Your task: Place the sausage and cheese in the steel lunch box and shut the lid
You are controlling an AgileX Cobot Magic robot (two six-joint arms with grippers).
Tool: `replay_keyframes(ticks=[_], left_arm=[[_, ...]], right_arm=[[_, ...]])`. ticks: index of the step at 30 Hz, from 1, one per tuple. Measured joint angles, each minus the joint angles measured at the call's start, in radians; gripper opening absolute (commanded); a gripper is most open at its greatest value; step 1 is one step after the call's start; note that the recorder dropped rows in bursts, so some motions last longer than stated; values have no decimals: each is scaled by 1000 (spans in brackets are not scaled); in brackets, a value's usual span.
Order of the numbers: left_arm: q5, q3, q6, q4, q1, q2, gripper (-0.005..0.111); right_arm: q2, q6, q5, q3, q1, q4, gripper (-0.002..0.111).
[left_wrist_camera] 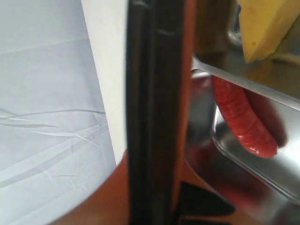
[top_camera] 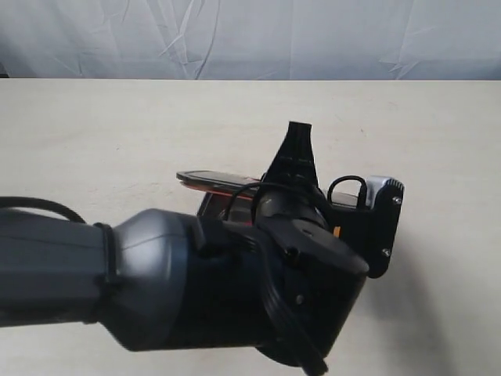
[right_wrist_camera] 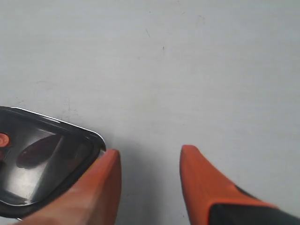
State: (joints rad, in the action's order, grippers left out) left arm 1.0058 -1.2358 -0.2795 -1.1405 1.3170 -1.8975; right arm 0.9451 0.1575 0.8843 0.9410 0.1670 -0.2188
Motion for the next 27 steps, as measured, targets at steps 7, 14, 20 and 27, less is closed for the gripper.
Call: replay_keyframes(ticks=[7, 14, 20, 27], left_arm=[[4, 0, 0, 2, 0, -38, 0], [11, 0, 0, 49, 2, -52, 0], [32, 0, 2, 88, 2, -52, 0], [32, -2, 14, 123, 6, -52, 0]], right_arm=[[0, 0, 0, 0, 0, 0, 40], [0, 0, 2, 0, 0, 0, 40], [0, 0, 2, 0, 0, 0, 40], [0, 0, 4, 0, 0, 0, 40]])
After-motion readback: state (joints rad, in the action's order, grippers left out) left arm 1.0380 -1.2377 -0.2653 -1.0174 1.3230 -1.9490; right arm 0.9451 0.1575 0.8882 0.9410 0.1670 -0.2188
